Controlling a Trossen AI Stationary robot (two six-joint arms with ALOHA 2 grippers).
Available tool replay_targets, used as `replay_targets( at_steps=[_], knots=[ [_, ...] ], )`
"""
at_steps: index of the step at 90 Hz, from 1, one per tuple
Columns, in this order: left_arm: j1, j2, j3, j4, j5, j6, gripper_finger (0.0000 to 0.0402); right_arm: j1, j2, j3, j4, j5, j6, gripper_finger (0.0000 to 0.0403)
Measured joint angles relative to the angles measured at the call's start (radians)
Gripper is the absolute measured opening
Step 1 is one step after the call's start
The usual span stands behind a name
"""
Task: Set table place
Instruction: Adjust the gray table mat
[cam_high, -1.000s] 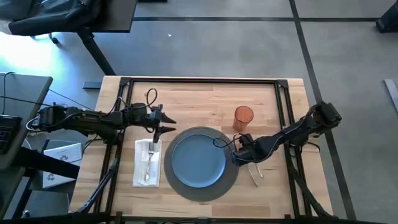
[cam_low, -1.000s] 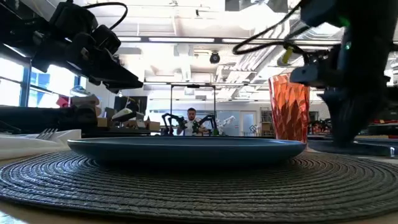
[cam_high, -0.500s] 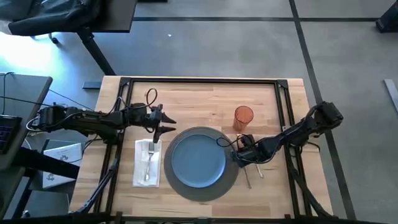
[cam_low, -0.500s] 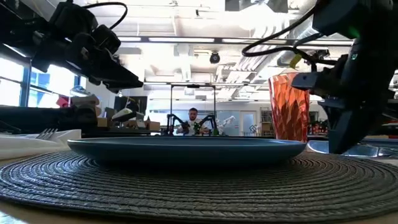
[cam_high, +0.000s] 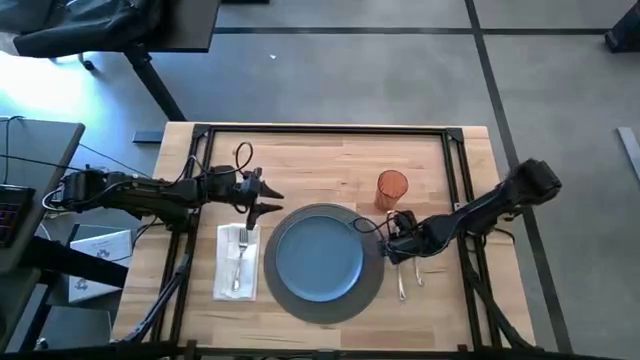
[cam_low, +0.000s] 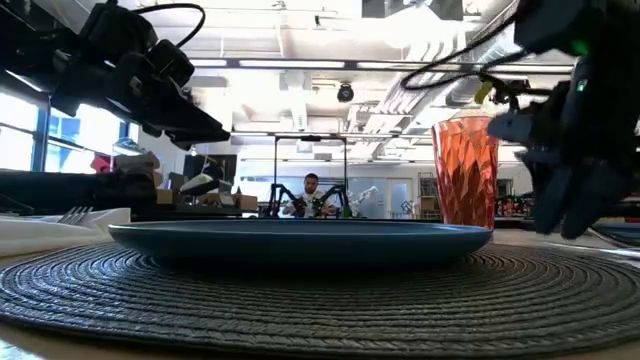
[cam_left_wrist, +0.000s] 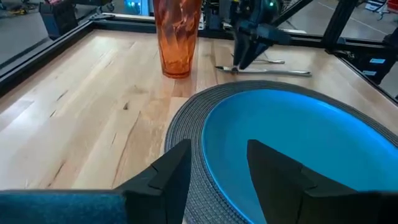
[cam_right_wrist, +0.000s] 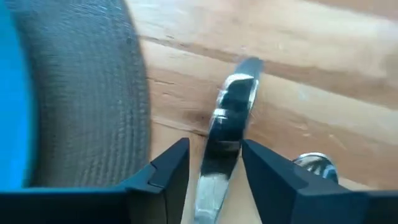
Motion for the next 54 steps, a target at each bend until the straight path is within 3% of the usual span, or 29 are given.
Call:
replay_targets(
  at_steps=[31, 45, 54],
  knots=[
    [-0.012, 0.000, 0.000, -0.043, 0.012, -0.027, 0.0142, 0.048, -0.105, 0.002, 0.084, -0.087, -0.230, 0.0140],
    [-0.089, 0.000, 0.000, -0.179, -0.022, -0.024, 0.0142, 0.076, -0.042, 0.003, 0.313, 0.043, -0.445, 0.0140],
    [-0.167, 0.000, 0.000, -0.240, -0.107, -0.069, 0.0142, 0.069, 0.041, 0.005, 0.433, 0.047, -0.639, 0.0140]
  ],
)
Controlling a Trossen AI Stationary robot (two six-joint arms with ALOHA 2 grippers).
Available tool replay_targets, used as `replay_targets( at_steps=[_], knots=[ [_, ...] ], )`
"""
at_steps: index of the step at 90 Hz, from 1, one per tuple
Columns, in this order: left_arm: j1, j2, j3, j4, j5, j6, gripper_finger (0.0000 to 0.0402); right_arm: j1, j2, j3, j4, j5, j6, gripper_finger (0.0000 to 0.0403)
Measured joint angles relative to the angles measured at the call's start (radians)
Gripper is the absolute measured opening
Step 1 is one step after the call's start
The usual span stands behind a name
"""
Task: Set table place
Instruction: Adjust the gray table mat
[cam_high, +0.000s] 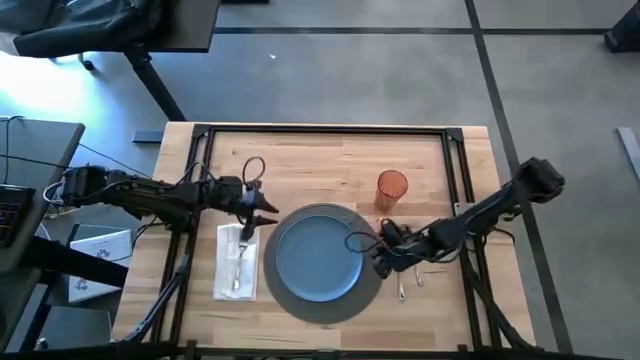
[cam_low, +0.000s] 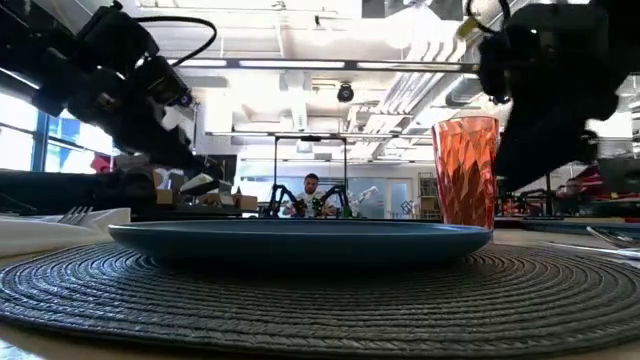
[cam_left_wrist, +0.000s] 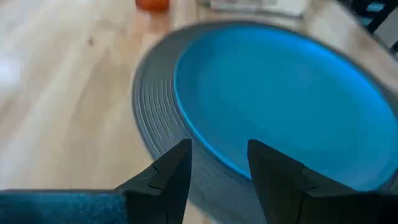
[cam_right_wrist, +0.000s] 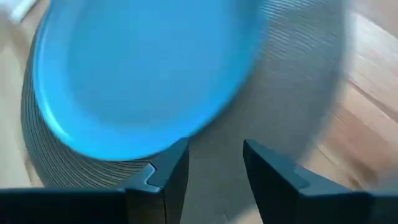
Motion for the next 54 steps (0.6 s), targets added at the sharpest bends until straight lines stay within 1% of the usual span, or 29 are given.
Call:
replay_targets(
  at_steps=[10, 20, 30, 39, 54],
  knots=[
    [-0.090, 0.000, 0.000, -0.067, -0.066, -0.062, 0.0142, -0.008, 0.083, 0.000, 0.020, -0.061, -0.118, 0.0140],
    [-0.176, 0.000, 0.000, -0.100, -0.106, -0.117, 0.0142, -0.009, 0.108, 0.015, -0.001, -0.110, -0.178, 0.0136],
    [-0.262, 0.002, 0.000, -0.098, -0.138, -0.169, 0.0142, -0.009, 0.109, 0.026, -0.007, -0.108, -0.237, 0.0128],
    [-0.326, 0.027, 0.000, -0.091, -0.184, -0.220, 0.0142, -0.009, 0.115, 0.027, -0.006, -0.084, -0.283, 0.0124],
    [-0.380, 0.102, -0.012, 0.025, -0.245, -0.218, 0.0142, -0.009, 0.159, 0.027, -0.006, -0.059, -0.369, 0.0124]
  ],
)
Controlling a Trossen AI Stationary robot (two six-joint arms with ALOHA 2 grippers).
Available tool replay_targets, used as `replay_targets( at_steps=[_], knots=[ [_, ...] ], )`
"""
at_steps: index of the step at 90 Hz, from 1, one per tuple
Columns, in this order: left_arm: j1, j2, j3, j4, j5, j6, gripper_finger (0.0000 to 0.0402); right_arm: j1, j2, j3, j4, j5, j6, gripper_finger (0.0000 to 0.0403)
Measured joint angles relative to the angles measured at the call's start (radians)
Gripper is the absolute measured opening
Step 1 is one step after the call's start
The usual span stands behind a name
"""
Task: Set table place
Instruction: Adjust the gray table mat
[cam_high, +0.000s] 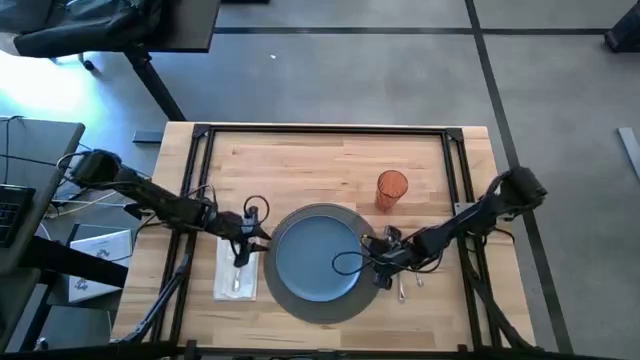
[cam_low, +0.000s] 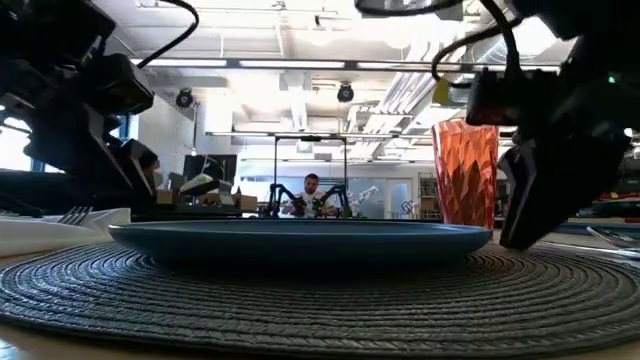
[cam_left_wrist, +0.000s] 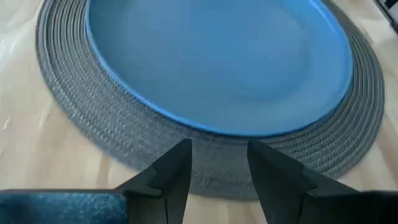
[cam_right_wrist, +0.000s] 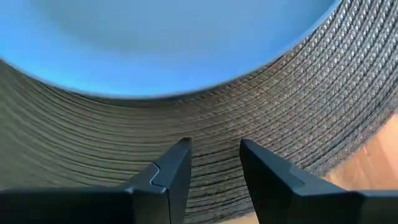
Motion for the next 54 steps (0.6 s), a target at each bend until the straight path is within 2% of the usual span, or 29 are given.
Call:
replay_targets(
  at_steps=[30, 54],
  knots=[
    [-0.002, 0.171, -0.001, 0.029, -0.062, 0.025, 0.0142, -0.001, 0.027, 0.003, -0.019, 0.087, -0.015, 0.0124],
    [-0.002, 0.221, 0.002, 0.060, -0.164, 0.032, 0.0142, -0.001, 0.028, 0.000, -0.046, 0.140, 0.005, 0.0124]
  ],
)
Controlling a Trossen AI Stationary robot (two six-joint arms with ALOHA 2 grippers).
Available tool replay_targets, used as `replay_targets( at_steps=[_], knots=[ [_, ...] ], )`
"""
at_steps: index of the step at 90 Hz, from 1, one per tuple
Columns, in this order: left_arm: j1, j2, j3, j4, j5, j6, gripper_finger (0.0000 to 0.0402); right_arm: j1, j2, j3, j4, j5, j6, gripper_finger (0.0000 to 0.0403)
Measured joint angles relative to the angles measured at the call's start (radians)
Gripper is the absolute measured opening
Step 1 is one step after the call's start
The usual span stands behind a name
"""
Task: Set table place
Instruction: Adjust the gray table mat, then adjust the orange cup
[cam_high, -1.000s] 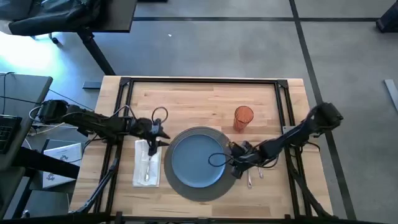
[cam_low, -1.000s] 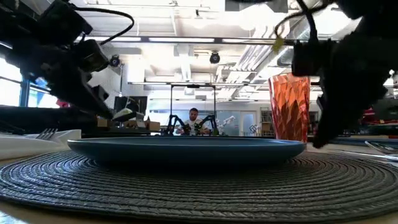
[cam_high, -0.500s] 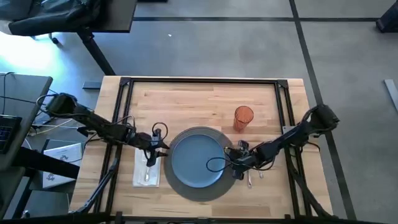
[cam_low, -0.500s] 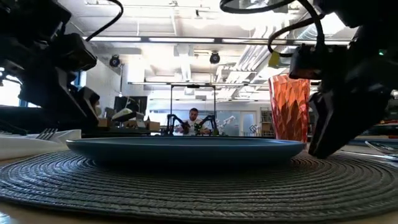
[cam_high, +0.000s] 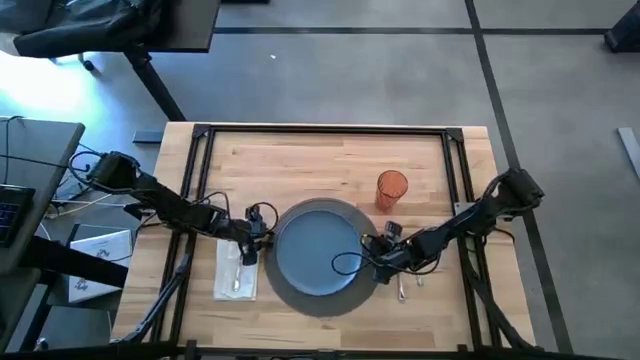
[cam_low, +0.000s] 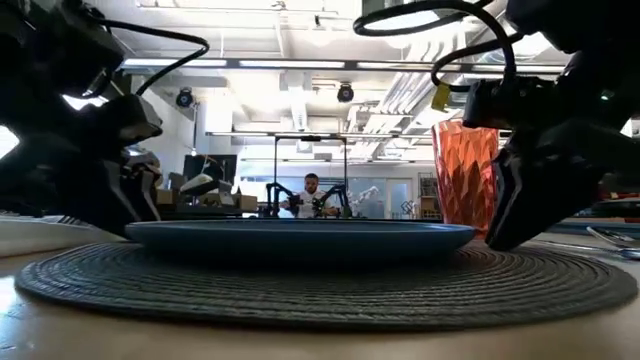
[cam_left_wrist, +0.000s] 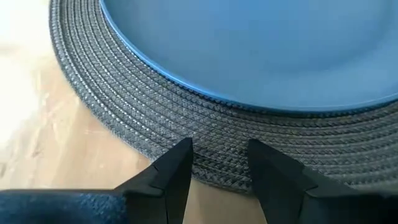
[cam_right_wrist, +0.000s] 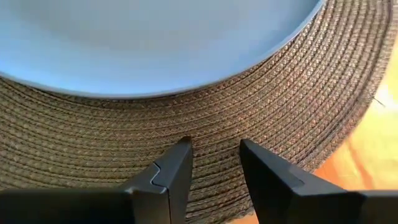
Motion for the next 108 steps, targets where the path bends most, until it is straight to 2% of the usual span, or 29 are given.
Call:
replay_targets(
  at_steps=[18, 46, 60, 76, 84, 92, 108],
  knots=[
    [0.000, -0.043, -0.003, -0.016, 0.017, 0.008, 0.0142, 0.000, -0.011, -0.001, 0.004, -0.018, 0.001, 0.0124],
    [0.000, -0.156, 0.020, -0.063, 0.047, 0.017, 0.0142, 0.000, -0.118, -0.003, -0.009, -0.136, 0.116, 0.0137],
    [0.000, -0.197, 0.039, -0.113, 0.049, 0.037, 0.0142, -0.003, -0.240, -0.003, -0.035, -0.178, 0.148, 0.0178],
    [0.007, -0.208, 0.056, -0.124, 0.037, 0.059, 0.0142, -0.052, -0.445, -0.002, -0.042, -0.230, 0.146, 0.0218],
    [0.020, -0.208, 0.058, -0.126, 0.035, 0.067, 0.0142, -0.076, -0.546, -0.002, -0.040, -0.236, 0.101, 0.0227],
    [0.036, -0.208, 0.060, -0.121, 0.034, 0.071, 0.0142, -0.103, -0.627, -0.002, -0.028, -0.197, 0.004, 0.0228],
    [0.065, -0.208, 0.060, -0.122, 0.061, 0.072, 0.0142, -0.166, -0.719, 0.006, 0.009, -0.120, -0.213, 0.0227]
  ],
)
